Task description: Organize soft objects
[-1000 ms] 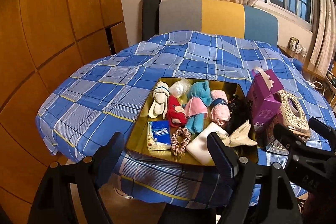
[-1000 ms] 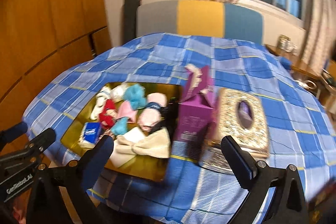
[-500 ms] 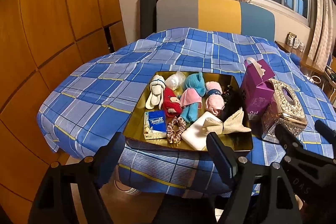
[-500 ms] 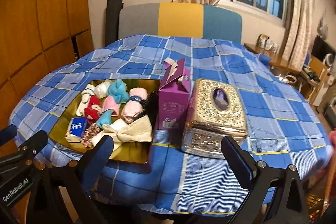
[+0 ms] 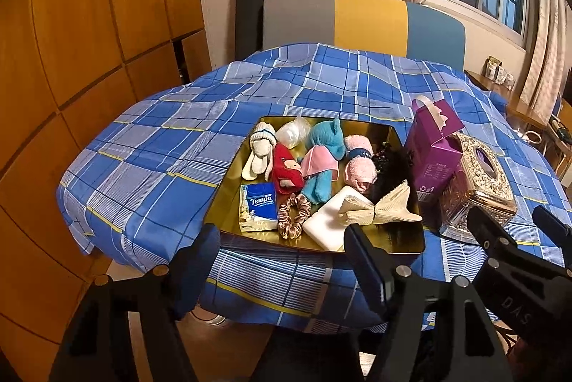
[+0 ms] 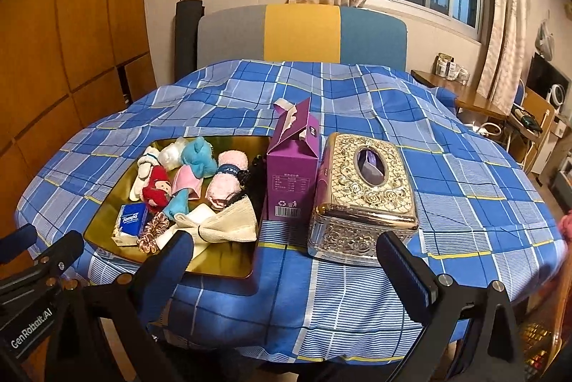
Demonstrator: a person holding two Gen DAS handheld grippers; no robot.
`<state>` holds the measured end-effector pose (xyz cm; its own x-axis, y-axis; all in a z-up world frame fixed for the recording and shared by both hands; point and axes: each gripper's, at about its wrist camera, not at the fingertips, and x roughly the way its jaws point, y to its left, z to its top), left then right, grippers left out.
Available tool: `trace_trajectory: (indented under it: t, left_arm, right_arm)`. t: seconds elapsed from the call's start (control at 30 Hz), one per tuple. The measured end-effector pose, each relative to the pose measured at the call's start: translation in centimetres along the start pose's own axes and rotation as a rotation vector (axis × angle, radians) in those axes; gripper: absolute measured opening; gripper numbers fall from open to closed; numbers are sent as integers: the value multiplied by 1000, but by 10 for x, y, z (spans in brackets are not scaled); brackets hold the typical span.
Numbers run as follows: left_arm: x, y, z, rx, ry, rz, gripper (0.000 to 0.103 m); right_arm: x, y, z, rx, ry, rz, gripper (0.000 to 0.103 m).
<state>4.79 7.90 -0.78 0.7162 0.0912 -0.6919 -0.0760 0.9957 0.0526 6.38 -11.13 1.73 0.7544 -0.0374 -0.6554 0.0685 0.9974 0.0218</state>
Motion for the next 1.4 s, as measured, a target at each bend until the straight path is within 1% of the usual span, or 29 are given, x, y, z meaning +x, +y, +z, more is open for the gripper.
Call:
trace_trajectory:
  t: [0.67, 1.23, 1.3, 1.4]
  left_arm:
    - [3, -2, -2, 7, 10, -12, 73]
    - [5, 0, -2, -10, 18, -46, 73]
    - [5, 0, -2, -11, 19, -46, 72]
    - [6, 2, -3, -16, 17, -36, 68]
  right_arm:
    - [3, -1, 0, 10, 8, 4, 103]
    - [5, -2, -2, 21, 17, 3, 103]
    - [6, -3, -2, 22, 21, 4, 103]
    - [7, -3, -2, 26, 25, 6, 103]
